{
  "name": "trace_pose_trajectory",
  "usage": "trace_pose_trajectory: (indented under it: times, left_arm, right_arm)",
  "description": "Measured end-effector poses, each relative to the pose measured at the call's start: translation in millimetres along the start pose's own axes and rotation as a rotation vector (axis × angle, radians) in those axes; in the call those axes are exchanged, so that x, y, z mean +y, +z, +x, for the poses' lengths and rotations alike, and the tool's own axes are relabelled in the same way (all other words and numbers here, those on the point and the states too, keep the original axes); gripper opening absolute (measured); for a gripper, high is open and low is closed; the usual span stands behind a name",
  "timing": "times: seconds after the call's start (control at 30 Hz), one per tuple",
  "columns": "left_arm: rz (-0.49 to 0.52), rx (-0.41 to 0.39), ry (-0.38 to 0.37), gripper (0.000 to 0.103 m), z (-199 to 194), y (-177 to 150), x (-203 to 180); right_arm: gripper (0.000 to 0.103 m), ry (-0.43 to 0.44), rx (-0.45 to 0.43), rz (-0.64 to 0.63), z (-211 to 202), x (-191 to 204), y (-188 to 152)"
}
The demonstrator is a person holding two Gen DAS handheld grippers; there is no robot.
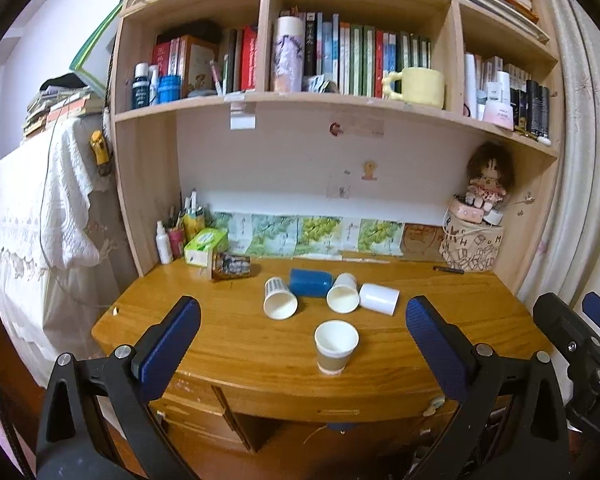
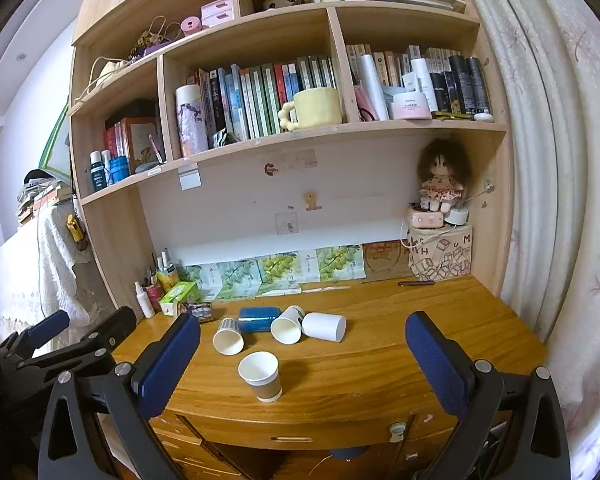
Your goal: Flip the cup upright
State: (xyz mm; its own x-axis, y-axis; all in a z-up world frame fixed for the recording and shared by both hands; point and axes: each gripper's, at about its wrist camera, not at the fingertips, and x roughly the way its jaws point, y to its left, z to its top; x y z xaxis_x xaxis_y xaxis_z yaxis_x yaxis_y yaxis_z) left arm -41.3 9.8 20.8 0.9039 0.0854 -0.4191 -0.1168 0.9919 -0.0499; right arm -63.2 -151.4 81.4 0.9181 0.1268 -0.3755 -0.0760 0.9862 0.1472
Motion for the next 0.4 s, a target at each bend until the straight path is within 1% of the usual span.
trace_pose_trajectory:
  times: [0.2,0.4]
  left_arm:
    - [-0.023,0.014,0.014,0.103,-4.0,-6.9,2.4]
    - [-0.025,0.008,0.009,0.103,-6.7,-8.7,1.8]
  right_arm:
    - [0.103,0.012,0.035,-0.012,-0.2,1.9,-5.6]
    - [0.103,0.03,0.05,-0.022,-2.8,1.0,-10.0]
